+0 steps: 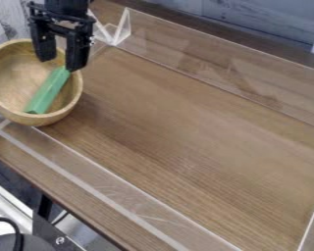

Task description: Remove the green block from inside the brown bowl and put it on the table

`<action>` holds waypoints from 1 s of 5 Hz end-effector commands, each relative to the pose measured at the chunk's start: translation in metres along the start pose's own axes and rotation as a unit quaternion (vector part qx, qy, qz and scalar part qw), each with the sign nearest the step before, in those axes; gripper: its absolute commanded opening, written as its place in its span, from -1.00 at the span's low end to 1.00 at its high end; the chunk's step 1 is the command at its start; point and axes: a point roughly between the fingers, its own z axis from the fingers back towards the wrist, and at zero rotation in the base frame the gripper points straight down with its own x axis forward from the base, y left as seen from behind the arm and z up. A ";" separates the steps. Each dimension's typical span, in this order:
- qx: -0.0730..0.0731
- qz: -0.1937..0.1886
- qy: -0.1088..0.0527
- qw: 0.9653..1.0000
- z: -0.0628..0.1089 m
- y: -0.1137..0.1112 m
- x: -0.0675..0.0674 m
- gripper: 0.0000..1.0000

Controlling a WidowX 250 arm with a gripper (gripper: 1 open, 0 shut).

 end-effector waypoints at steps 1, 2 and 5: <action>0.010 0.013 -0.028 0.999 0.013 0.008 -0.002 1.00; 0.002 0.021 -0.023 1.000 0.006 0.012 -0.001 1.00; 0.013 0.001 -0.004 1.000 -0.028 0.024 -0.015 1.00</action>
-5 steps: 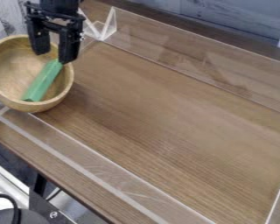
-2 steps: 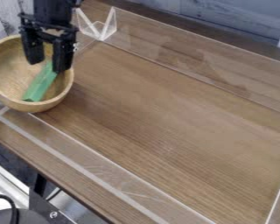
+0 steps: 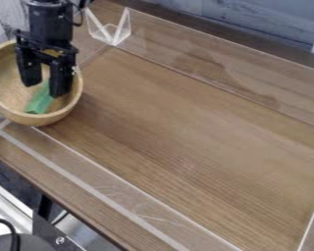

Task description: Remove the green block from inside the brown bowl and put it on the table

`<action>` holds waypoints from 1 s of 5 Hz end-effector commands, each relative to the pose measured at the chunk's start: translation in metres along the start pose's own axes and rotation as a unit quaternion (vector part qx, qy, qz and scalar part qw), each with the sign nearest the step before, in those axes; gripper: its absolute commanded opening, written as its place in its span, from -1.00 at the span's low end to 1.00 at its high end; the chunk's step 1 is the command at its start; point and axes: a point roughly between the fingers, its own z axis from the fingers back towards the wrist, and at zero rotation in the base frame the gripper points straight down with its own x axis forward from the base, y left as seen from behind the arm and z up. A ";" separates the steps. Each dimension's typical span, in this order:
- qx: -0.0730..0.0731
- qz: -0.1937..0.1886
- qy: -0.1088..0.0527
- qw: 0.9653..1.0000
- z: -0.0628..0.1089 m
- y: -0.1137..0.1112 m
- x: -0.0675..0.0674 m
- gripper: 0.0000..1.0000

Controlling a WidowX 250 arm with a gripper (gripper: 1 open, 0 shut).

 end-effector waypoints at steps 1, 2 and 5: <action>0.016 0.005 -0.019 1.000 0.002 0.006 0.007 1.00; 0.022 0.002 -0.022 1.000 -0.009 0.005 0.016 1.00; -0.005 -0.009 -0.037 0.999 -0.003 0.000 0.033 1.00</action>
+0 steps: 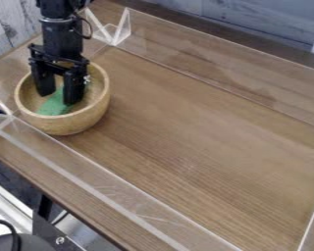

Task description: Remove the green block from inside the brown bowl and put it on the table

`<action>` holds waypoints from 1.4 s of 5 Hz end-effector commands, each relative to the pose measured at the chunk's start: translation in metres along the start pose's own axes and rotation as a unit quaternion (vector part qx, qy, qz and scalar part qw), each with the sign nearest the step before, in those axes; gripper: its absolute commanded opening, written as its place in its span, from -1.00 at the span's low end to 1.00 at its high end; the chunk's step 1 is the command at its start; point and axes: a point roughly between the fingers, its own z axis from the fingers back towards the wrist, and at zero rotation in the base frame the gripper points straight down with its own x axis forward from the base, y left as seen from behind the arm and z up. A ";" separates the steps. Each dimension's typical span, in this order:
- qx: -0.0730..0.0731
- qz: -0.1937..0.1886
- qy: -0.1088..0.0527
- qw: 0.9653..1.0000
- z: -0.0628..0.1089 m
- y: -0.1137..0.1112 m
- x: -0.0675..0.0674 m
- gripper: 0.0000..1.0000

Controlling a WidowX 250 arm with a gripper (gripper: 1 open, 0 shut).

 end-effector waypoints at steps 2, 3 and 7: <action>-0.019 -0.016 -0.037 0.999 0.017 -0.002 0.015 1.00; -0.028 -0.031 -0.036 0.998 0.016 -0.009 0.019 1.00; -0.046 -0.037 -0.038 0.998 0.020 -0.013 0.037 -1.00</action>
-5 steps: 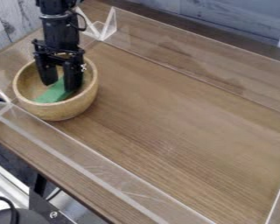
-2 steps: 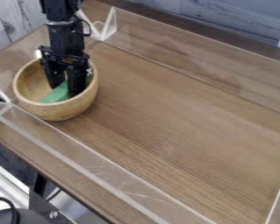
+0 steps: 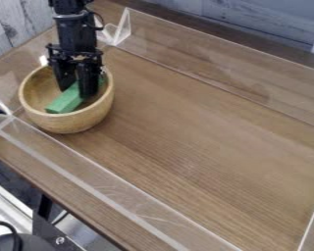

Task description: Remove the green block from inside the brown bowl and put it on the table

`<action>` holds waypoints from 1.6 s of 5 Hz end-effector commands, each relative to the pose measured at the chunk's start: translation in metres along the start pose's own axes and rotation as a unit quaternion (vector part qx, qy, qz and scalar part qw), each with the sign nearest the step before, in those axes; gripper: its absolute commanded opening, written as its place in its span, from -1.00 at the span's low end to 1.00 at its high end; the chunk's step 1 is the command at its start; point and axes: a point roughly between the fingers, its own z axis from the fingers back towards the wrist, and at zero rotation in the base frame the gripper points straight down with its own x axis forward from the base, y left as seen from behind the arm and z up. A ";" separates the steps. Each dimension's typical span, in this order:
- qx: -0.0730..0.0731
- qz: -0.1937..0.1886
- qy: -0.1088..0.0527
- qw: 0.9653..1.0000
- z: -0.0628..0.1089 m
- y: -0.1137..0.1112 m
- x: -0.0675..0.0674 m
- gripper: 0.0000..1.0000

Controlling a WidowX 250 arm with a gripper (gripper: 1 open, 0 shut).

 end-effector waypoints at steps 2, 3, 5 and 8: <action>0.002 -0.013 -0.025 1.000 0.022 0.003 0.005 -1.00; -0.002 -0.010 -0.036 0.999 0.022 0.001 0.005 -1.00; -0.008 -0.002 -0.053 0.999 0.027 -0.003 -0.001 -1.00; -0.025 -0.024 -0.066 0.997 0.055 -0.020 -0.004 -1.00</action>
